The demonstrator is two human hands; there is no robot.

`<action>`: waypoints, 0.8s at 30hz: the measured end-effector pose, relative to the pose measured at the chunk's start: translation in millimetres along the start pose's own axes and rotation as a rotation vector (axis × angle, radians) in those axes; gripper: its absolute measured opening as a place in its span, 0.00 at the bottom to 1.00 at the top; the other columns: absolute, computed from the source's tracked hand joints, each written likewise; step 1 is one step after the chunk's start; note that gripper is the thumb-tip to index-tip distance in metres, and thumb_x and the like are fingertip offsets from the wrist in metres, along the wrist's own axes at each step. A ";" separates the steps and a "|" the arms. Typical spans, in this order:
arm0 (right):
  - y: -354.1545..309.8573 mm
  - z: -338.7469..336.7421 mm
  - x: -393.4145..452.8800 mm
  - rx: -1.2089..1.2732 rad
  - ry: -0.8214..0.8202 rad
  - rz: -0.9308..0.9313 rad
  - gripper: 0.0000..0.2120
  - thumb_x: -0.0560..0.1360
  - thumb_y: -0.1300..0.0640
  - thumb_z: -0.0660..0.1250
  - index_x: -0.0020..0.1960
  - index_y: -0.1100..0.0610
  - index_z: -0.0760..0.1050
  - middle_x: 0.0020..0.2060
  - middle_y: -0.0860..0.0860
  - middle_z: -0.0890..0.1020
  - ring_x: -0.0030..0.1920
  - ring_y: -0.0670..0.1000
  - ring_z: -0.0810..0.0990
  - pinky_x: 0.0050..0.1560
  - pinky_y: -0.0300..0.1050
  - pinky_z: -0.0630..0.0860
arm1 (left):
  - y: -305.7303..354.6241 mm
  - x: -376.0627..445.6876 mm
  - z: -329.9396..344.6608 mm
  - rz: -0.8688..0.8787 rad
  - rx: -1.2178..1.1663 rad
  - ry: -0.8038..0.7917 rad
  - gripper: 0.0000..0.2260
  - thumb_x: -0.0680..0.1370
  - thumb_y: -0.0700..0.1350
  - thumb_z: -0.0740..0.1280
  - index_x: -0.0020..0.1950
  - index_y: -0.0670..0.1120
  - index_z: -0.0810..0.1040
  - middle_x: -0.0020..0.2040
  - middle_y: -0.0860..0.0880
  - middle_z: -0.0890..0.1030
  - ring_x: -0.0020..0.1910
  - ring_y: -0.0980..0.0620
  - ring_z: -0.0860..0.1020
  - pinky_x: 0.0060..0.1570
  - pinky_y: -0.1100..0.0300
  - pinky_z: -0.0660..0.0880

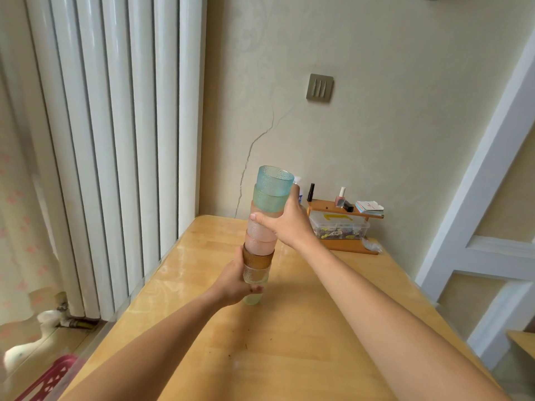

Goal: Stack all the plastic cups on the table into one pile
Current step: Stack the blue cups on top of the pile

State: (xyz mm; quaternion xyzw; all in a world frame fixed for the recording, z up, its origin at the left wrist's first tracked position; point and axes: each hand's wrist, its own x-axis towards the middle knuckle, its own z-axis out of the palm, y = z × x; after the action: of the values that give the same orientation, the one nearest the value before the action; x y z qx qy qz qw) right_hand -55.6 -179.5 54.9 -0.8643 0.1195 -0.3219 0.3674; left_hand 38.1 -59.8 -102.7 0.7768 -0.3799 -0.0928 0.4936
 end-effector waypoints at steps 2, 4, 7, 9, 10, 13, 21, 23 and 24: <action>2.9 -2.8 5.6 -0.011 0.006 -0.020 0.39 0.67 0.48 0.82 0.66 0.55 0.61 0.57 0.48 0.78 0.55 0.51 0.76 0.49 0.40 0.69 | 2.8 8.3 4.6 0.002 0.009 0.003 0.42 0.66 0.43 0.83 0.73 0.45 0.63 0.61 0.47 0.82 0.58 0.45 0.81 0.57 0.53 0.80; 8.4 -7.3 12.7 -0.014 0.014 -0.027 0.39 0.67 0.50 0.82 0.67 0.56 0.62 0.56 0.47 0.76 0.54 0.49 0.75 0.48 0.38 0.68 | 6.6 18.7 9.2 0.011 0.011 0.005 0.43 0.66 0.44 0.83 0.73 0.45 0.63 0.61 0.46 0.82 0.58 0.44 0.81 0.57 0.52 0.79; 22.7 -13.5 26.1 -0.009 0.041 -0.014 0.40 0.67 0.50 0.82 0.68 0.56 0.62 0.57 0.45 0.76 0.58 0.51 0.77 0.51 0.40 0.71 | 10.8 39.6 16.9 0.023 0.015 0.002 0.42 0.66 0.44 0.83 0.73 0.45 0.63 0.62 0.46 0.82 0.58 0.43 0.81 0.58 0.51 0.80; 34.7 -16.0 34.8 -0.003 0.065 0.004 0.41 0.67 0.49 0.82 0.69 0.55 0.61 0.57 0.46 0.77 0.61 0.53 0.78 0.57 0.47 0.76 | 12.3 53.3 23.9 0.025 0.012 -0.007 0.42 0.67 0.41 0.83 0.73 0.43 0.63 0.62 0.44 0.82 0.59 0.43 0.81 0.57 0.52 0.79; 39.9 -17.0 39.3 -0.006 0.072 0.009 0.41 0.67 0.49 0.82 0.69 0.55 0.60 0.58 0.46 0.77 0.62 0.54 0.78 0.60 0.50 0.77 | 12.9 59.6 27.9 0.025 0.010 -0.013 0.42 0.68 0.40 0.83 0.74 0.43 0.62 0.62 0.44 0.82 0.59 0.43 0.80 0.56 0.53 0.78; 52.8 -19.0 51.7 -0.018 0.072 0.020 0.42 0.65 0.47 0.82 0.68 0.53 0.59 0.60 0.49 0.78 0.63 0.56 0.78 0.62 0.56 0.77 | 11.6 76.4 36.5 0.018 0.004 -0.019 0.42 0.68 0.40 0.83 0.75 0.43 0.62 0.63 0.45 0.81 0.59 0.44 0.80 0.54 0.55 0.76; 81.3 -10.7 69.0 0.023 0.099 0.037 0.42 0.60 0.37 0.77 0.67 0.50 0.65 0.62 0.49 0.80 0.62 0.54 0.79 0.60 0.56 0.79 | 4.2 103.9 40.4 0.018 0.011 -0.018 0.41 0.69 0.43 0.83 0.74 0.45 0.62 0.63 0.46 0.81 0.60 0.43 0.81 0.56 0.53 0.77; 88.0 -3.6 67.3 0.035 0.095 0.031 0.39 0.64 0.39 0.78 0.67 0.50 0.66 0.61 0.48 0.80 0.61 0.53 0.79 0.60 0.55 0.79 | -1.7 105.1 40.6 0.011 0.009 -0.027 0.42 0.69 0.43 0.83 0.75 0.46 0.62 0.64 0.46 0.81 0.61 0.44 0.81 0.57 0.53 0.78; 90.7 -0.2 66.2 0.046 0.101 0.024 0.37 0.65 0.42 0.79 0.67 0.51 0.67 0.61 0.48 0.80 0.61 0.52 0.80 0.60 0.53 0.79 | -2.9 104.8 40.7 0.013 0.008 -0.031 0.42 0.69 0.43 0.83 0.75 0.46 0.61 0.65 0.46 0.81 0.62 0.44 0.81 0.57 0.54 0.77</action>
State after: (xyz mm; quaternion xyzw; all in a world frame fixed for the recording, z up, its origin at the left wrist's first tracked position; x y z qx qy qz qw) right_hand -2.5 -272.6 21.5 -0.8366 0.1409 -0.3635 0.3848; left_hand 91.2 -158.9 -101.1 0.7747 -0.3930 -0.1001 0.4852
